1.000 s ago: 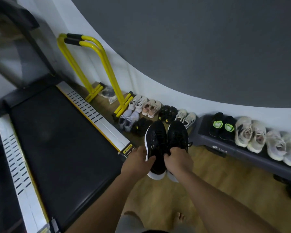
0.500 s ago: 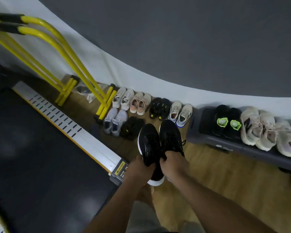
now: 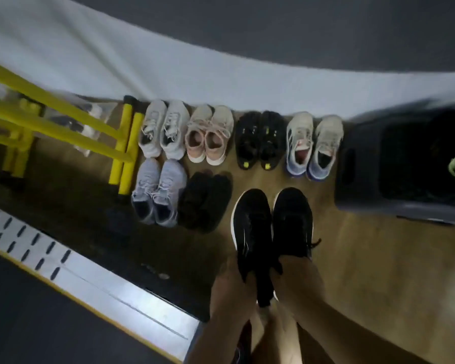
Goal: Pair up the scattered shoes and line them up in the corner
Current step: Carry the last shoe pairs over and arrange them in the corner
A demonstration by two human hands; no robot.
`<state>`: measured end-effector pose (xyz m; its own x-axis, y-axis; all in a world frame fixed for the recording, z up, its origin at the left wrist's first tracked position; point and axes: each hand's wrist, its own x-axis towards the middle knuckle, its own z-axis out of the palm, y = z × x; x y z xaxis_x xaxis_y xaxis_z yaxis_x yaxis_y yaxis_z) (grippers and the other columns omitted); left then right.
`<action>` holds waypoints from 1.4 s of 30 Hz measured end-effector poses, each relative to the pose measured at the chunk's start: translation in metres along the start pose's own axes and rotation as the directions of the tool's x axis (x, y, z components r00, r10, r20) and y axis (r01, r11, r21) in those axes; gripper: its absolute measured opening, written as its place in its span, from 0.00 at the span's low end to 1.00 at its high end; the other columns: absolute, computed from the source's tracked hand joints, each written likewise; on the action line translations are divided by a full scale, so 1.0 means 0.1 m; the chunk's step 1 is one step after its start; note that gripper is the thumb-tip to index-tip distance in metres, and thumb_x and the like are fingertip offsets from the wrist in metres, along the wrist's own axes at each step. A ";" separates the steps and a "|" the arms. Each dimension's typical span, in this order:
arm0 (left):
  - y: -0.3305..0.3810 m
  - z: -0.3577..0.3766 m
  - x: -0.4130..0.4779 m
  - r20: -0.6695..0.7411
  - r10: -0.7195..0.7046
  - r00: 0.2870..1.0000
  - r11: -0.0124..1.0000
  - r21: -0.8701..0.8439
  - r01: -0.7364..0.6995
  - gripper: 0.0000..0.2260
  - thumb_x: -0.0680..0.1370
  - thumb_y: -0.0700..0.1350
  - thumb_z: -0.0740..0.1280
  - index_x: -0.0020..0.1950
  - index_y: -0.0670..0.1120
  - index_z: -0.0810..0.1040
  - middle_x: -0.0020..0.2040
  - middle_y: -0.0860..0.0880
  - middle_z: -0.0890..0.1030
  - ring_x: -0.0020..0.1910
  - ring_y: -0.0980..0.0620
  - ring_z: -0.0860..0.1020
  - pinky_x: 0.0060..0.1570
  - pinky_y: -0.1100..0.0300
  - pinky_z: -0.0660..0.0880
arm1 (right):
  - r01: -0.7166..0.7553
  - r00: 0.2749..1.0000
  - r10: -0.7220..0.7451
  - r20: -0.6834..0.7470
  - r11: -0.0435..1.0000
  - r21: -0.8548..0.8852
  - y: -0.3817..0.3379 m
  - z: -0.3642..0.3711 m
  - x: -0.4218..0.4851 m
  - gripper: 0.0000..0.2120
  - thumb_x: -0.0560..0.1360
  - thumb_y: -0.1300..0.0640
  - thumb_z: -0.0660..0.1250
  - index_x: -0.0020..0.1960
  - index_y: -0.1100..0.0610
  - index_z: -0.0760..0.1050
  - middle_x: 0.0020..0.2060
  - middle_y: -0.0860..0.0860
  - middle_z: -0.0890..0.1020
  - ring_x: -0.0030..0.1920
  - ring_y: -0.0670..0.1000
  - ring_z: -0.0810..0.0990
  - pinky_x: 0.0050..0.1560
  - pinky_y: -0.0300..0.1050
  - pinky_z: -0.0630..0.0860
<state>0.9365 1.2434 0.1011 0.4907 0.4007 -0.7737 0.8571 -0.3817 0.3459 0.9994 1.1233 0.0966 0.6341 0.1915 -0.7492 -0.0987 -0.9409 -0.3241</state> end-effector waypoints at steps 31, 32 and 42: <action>-0.41 0.70 2.83 0.088 -0.148 0.985 0.969 -0.186 0.162 0.22 0.80 0.42 0.63 0.73 0.54 0.66 0.53 0.61 0.71 0.47 0.60 0.73 0.44 0.67 0.71 | 0.045 0.963 -0.073 0.258 0.993 0.112 0.30 1.25 2.97 0.21 0.80 0.41 0.56 0.59 0.56 0.75 0.45 0.53 0.81 0.41 0.52 0.81 0.44 0.50 0.81; -0.31 0.67 2.74 0.075 -0.102 0.992 0.985 -0.134 0.111 0.20 0.80 0.42 0.63 0.71 0.55 0.68 0.48 0.62 0.71 0.42 0.62 0.73 0.38 0.70 0.71 | 0.043 0.962 -0.076 0.261 0.991 0.129 0.29 1.18 2.90 0.22 0.80 0.41 0.57 0.62 0.56 0.74 0.47 0.53 0.81 0.43 0.52 0.81 0.46 0.50 0.81; 1.05 -0.53 0.86 0.046 0.071 0.996 0.997 0.022 -0.072 0.19 0.79 0.45 0.63 0.70 0.47 0.68 0.63 0.50 0.72 0.60 0.51 0.71 0.56 0.62 0.63 | 0.095 0.994 -0.101 0.043 0.988 0.125 -0.21 -0.60 1.20 0.13 0.81 0.48 0.57 0.60 0.53 0.73 0.49 0.54 0.82 0.49 0.56 0.80 0.42 0.45 0.69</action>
<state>1.0767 1.2821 0.0985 0.5427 0.3340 -0.7707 0.8159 -0.4275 0.3893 1.1238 1.1495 0.0486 0.6075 0.2977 -0.7364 -0.1329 -0.8759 -0.4638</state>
